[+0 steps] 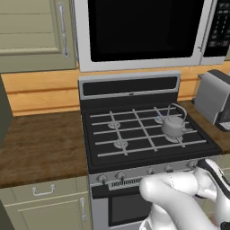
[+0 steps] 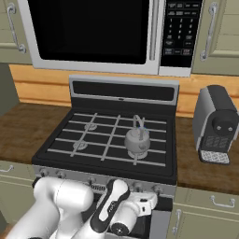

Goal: Turn off the rear right burner of the stove.

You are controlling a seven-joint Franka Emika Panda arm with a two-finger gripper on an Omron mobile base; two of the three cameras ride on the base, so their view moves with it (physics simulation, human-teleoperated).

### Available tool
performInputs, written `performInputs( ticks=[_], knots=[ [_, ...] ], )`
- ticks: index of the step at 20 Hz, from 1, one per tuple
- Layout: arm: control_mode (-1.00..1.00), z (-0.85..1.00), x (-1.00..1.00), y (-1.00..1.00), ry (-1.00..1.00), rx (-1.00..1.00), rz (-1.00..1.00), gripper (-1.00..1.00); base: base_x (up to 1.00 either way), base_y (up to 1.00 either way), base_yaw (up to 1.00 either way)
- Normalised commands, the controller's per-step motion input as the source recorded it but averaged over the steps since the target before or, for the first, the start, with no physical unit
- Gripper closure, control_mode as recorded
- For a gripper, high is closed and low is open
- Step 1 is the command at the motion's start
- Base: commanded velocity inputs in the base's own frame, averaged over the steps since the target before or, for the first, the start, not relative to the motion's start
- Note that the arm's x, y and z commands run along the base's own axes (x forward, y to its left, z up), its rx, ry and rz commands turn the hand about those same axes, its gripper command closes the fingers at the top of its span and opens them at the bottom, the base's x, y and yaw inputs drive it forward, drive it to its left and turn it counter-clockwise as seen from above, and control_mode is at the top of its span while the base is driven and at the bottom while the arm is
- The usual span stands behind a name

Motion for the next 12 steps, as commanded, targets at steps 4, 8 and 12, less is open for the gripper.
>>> performInputs(
  ticks=[4, 8, 12],
  knots=[
    [-1.00, 0.76, 0.01, -0.05, 0.02, 0.49, -0.02, 1.00, 0.00, 0.00, 0.00],
    [-1.00, 0.61, -0.03, -0.14, 0.00, 0.33, -0.05, 1.00, 0.00, 0.00, 0.00],
    [-1.00, 0.00, 0.00, 0.00, 0.00, 0.00, 0.00, 1.00, 0.00, 0.00, 0.00]
  ],
)
